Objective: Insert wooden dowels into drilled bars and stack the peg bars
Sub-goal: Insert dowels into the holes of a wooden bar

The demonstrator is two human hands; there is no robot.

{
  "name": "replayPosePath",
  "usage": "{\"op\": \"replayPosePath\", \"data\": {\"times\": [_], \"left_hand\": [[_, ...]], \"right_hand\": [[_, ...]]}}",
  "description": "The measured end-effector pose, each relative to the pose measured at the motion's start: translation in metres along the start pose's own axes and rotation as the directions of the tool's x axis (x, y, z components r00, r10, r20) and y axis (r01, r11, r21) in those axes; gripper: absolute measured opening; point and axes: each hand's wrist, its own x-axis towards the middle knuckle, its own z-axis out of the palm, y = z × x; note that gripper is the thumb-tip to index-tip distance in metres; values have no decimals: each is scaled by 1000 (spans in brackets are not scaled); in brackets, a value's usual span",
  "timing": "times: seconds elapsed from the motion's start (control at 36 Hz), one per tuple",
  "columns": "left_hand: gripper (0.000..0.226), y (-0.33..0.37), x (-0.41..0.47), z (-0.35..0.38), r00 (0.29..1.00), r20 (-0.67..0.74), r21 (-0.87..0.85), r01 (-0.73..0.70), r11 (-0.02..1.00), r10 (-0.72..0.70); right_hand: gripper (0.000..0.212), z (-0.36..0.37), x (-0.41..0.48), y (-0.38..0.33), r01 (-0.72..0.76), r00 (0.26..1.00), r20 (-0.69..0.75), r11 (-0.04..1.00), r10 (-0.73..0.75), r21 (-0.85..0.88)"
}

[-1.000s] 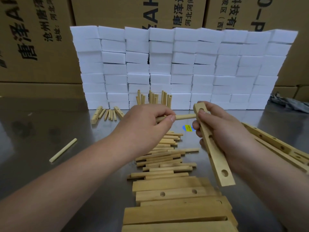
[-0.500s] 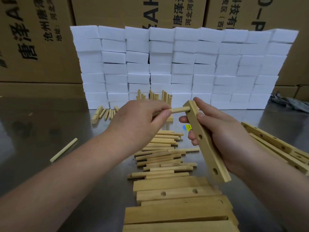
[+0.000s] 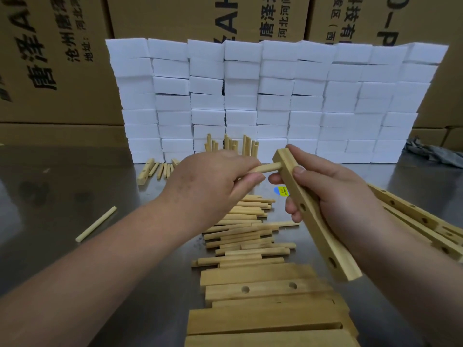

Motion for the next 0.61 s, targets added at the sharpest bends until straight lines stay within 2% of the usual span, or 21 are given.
{"op": "replayPosePath", "data": {"times": [0.14, 0.19, 0.31, 0.42, 0.5, 0.56, 0.61], "left_hand": [[35, 0, -1, 1, 990, 25, -175, 140, 975, -138], [38, 2, 0, 2, 969, 99, -291, 248, 924, -229], [25, 1, 1, 2, 908, 212, -440, 418, 795, -360], [33, 0, 3, -1, 896, 280, -426, 438, 792, -345], [42, 1, 4, -2, 902, 267, -414, 426, 804, -340], [38, 0, 4, -1, 904, 250, -416, 423, 805, -346], [23, 0, 5, 0, 903, 250, -396, 424, 814, -349]], "right_hand": [[35, 0, -2, -3, 24, 1000, -3, 996, -24, -83], [35, 0, -3, -3, 32, 999, -13, 992, -33, -123], [36, 2, -6, -4, 44, 999, -26, 989, -48, -141], [34, 2, -5, -6, 31, 999, -13, 990, -33, -138], [35, 2, -3, -4, 3, 999, -39, 993, -7, -117], [35, 1, -2, -3, -21, 998, -60, 994, 15, -105], [35, 1, -2, -2, -35, 998, -55, 994, 30, -100]]}}
